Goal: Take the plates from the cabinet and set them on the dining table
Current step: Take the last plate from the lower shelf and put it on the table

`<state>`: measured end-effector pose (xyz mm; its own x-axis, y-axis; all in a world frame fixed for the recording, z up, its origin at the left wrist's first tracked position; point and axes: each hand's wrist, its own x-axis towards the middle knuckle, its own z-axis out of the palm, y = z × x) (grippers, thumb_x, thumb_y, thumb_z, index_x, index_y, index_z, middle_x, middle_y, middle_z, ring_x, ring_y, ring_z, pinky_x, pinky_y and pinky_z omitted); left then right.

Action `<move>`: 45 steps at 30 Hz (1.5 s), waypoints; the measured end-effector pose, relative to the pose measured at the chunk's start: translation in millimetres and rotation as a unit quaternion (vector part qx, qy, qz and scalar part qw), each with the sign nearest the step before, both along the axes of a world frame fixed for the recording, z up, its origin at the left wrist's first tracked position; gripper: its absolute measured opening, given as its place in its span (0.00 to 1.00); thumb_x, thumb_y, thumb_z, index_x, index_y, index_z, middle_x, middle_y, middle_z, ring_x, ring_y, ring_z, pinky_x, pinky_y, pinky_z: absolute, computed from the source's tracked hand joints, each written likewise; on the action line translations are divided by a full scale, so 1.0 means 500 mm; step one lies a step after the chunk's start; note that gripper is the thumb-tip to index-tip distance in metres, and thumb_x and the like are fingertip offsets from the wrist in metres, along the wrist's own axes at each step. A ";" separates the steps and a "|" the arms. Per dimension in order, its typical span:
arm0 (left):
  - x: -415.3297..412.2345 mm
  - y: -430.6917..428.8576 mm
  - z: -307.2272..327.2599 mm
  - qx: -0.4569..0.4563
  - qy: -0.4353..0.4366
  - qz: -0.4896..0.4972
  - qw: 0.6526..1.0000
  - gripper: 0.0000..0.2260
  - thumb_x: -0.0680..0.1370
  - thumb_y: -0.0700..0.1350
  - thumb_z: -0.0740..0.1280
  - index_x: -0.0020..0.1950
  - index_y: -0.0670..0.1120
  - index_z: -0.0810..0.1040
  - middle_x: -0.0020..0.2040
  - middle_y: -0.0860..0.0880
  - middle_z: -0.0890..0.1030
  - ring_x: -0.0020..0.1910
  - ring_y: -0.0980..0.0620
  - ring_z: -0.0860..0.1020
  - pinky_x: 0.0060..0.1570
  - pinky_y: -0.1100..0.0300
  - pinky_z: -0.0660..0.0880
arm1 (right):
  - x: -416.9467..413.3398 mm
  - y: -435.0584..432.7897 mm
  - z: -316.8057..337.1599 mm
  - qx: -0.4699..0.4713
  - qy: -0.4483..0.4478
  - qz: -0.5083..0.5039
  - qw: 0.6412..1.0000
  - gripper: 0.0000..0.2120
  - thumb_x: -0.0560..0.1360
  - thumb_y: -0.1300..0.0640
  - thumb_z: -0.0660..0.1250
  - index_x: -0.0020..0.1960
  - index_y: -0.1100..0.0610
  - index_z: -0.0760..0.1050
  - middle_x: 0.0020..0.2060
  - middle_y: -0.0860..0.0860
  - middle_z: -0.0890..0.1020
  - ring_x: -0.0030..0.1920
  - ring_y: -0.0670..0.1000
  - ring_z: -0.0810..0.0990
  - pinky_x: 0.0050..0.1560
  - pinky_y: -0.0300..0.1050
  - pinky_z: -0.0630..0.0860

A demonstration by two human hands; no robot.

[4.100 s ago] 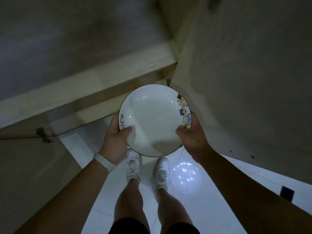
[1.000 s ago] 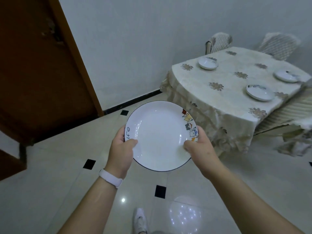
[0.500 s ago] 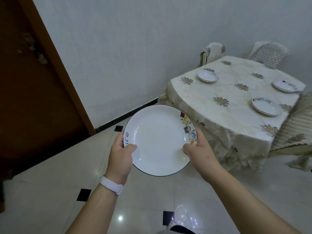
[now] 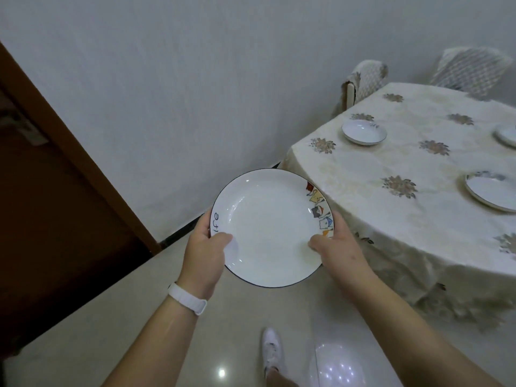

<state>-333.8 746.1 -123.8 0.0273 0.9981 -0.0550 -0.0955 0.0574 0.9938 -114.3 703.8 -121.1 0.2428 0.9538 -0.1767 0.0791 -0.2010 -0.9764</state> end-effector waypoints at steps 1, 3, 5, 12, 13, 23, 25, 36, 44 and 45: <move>0.004 0.042 0.002 -0.004 0.003 -0.001 1.000 0.22 0.67 0.36 0.62 0.53 0.57 0.82 0.49 0.52 0.85 0.46 0.54 0.83 0.38 0.65 0.77 | 0.006 0.043 0.002 -0.002 -0.004 0.002 1.000 0.26 0.67 0.64 0.61 0.46 0.30 0.74 0.40 0.36 0.83 0.35 0.36 0.79 0.32 0.29 0.73; 0.016 0.122 0.008 -0.015 0.008 -0.005 1.000 0.21 0.67 0.36 0.62 0.54 0.56 0.81 0.50 0.51 0.85 0.47 0.52 0.83 0.38 0.64 0.77 | 0.018 0.121 0.008 -0.013 -0.010 -0.002 1.000 0.27 0.68 0.65 0.61 0.46 0.30 0.73 0.40 0.35 0.82 0.35 0.35 0.79 0.35 0.34 0.74; 0.030 0.196 0.016 -0.020 0.016 -0.008 1.000 0.21 0.67 0.37 0.62 0.53 0.57 0.81 0.50 0.52 0.85 0.47 0.53 0.83 0.39 0.64 0.77 | 0.030 0.188 0.015 -0.024 0.002 -0.015 1.000 0.24 0.66 0.61 0.62 0.44 0.29 0.72 0.39 0.34 0.82 0.35 0.36 0.79 0.38 0.41 0.74; 0.040 0.393 0.036 -0.015 0.008 0.007 1.000 0.21 0.70 0.33 0.61 0.51 0.57 0.82 0.49 0.52 0.85 0.46 0.53 0.82 0.41 0.60 0.77 | 0.036 0.399 0.027 -0.009 0.030 -0.008 0.999 0.24 0.63 0.60 0.60 0.49 0.33 0.74 0.42 0.40 0.84 0.42 0.49 0.83 0.42 0.53 0.81; 0.035 0.414 0.036 -0.017 0.003 0.009 1.000 0.21 0.71 0.32 0.61 0.51 0.57 0.82 0.49 0.52 0.85 0.46 0.53 0.83 0.41 0.60 0.77 | 0.031 0.421 0.026 -0.010 0.030 -0.005 0.999 0.24 0.63 0.60 0.60 0.50 0.33 0.74 0.43 0.41 0.84 0.43 0.50 0.83 0.43 0.58 0.82; -0.040 0.677 -0.009 -0.044 -0.010 -0.006 0.999 0.21 0.65 0.37 0.62 0.52 0.56 0.82 0.48 0.52 0.85 0.45 0.52 0.82 0.39 0.59 0.77 | -0.051 0.674 -0.004 -0.033 0.010 -0.033 0.999 0.24 0.62 0.59 0.61 0.49 0.32 0.74 0.43 0.41 0.84 0.41 0.46 0.83 0.37 0.44 0.80; -0.061 0.755 -0.025 -0.047 -0.012 -0.024 0.999 0.21 0.65 0.38 0.62 0.52 0.56 0.81 0.48 0.52 0.85 0.44 0.53 0.82 0.36 0.60 0.77 | -0.075 0.741 -0.013 -0.039 0.000 -0.040 0.998 0.24 0.62 0.59 0.61 0.49 0.32 0.74 0.45 0.43 0.84 0.44 0.50 0.83 0.45 0.50 0.81; -0.166 1.171 -0.048 -0.073 -0.016 -0.104 0.992 0.23 0.65 0.38 0.63 0.52 0.60 0.81 0.49 0.53 0.85 0.47 0.53 0.82 0.39 0.62 0.77 | -0.204 1.085 -0.010 -0.059 -0.004 -0.120 0.991 0.26 0.64 0.60 0.61 0.54 0.33 0.73 0.48 0.48 0.85 0.48 0.58 0.84 0.52 0.63 0.80; -0.078 1.332 -0.034 -0.037 -0.011 -0.209 0.977 0.23 0.67 0.37 0.62 0.55 0.59 0.80 0.51 0.52 0.85 0.49 0.51 0.83 0.42 0.60 0.77 | -0.144 1.173 0.003 -0.059 -0.020 -0.199 0.978 0.26 0.68 0.62 0.62 0.49 0.29 0.72 0.44 0.44 0.84 0.44 0.54 0.84 0.45 0.57 0.83; -0.057 1.351 -0.040 -0.038 -0.008 -0.220 0.975 0.23 0.67 0.37 0.62 0.55 0.60 0.80 0.51 0.52 0.85 0.49 0.52 0.83 0.41 0.61 0.78 | -0.127 1.180 -0.002 -0.058 -0.015 -0.209 0.976 0.28 0.70 0.65 0.62 0.48 0.29 0.73 0.44 0.43 0.84 0.43 0.50 0.84 0.41 0.53 0.83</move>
<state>-362.1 1421.6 -143.7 0.4524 0.8830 -0.1249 -0.0608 0.1703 0.9835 -178.0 1293.8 -122.1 0.6138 0.7440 -0.2641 -0.0053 -0.3307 -0.9437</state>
